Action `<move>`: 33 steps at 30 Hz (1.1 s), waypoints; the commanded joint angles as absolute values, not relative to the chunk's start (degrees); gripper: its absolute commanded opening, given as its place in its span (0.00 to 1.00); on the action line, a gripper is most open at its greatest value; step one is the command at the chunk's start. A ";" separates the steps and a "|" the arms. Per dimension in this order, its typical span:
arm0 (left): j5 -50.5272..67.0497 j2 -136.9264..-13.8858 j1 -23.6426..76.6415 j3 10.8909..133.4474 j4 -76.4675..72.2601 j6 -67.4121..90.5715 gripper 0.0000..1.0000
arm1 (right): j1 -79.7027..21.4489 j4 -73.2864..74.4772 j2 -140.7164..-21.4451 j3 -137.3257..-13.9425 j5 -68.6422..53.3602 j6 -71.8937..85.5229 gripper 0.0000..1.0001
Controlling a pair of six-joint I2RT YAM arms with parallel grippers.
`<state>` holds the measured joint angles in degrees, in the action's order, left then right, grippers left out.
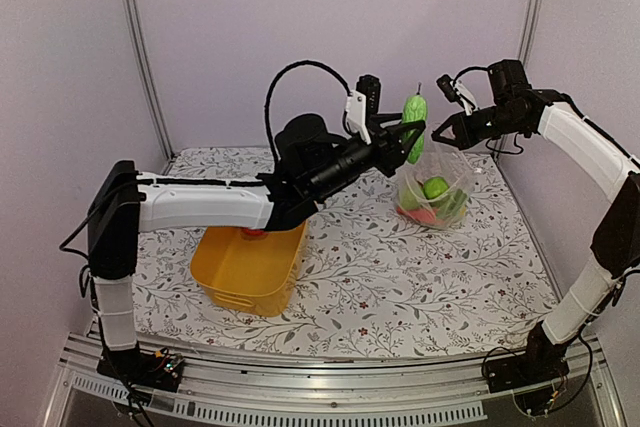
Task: Place the food in the zip-top bag and seal the zipper
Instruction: Place the fake vegetable in the zipper food storage bag.
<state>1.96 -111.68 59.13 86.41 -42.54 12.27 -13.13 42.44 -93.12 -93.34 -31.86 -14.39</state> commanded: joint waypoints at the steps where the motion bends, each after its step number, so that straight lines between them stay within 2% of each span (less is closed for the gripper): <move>1: -2.25 -117.94 60.66 93.46 -47.21 10.61 0.25 | -13.53 42.75 -93.71 -92.82 -32.61 -14.85 0.00; 5: -6.91 -123.90 61.68 100.76 -41.90 8.94 0.28 | -13.55 42.71 -93.34 -92.81 -32.47 -14.81 0.00; 7: -10.44 -126.57 62.42 102.84 -41.24 8.11 0.35 | -13.55 42.71 -93.42 -92.94 -32.45 -14.85 0.00; 9: -14.38 -129.65 63.19 105.30 -40.31 5.37 0.49 | -13.60 42.71 -93.60 -93.06 -32.56 -14.77 0.00; 11: -18.75 -132.62 63.56 109.22 -36.86 4.30 0.69 | -13.54 42.71 -93.75 -93.15 -32.69 -14.68 0.00; 14: -21.11 -133.38 63.54 114.60 -28.16 4.59 0.78 | -13.54 42.72 -93.80 -92.95 -32.57 -14.68 0.00; 16: -19.97 -130.03 63.72 111.73 -29.83 3.92 0.84 | -13.56 42.60 -93.62 -92.67 -32.49 -14.75 0.00; 25: -17.78 -115.48 65.63 98.72 -34.21 -1.41 0.85 | -13.54 42.36 -94.41 -92.81 -33.16 -14.59 0.00; 33: -26.83 -104.19 65.53 88.67 -24.57 -0.46 0.83 | -13.55 42.50 -94.01 -92.57 -32.77 -14.76 0.00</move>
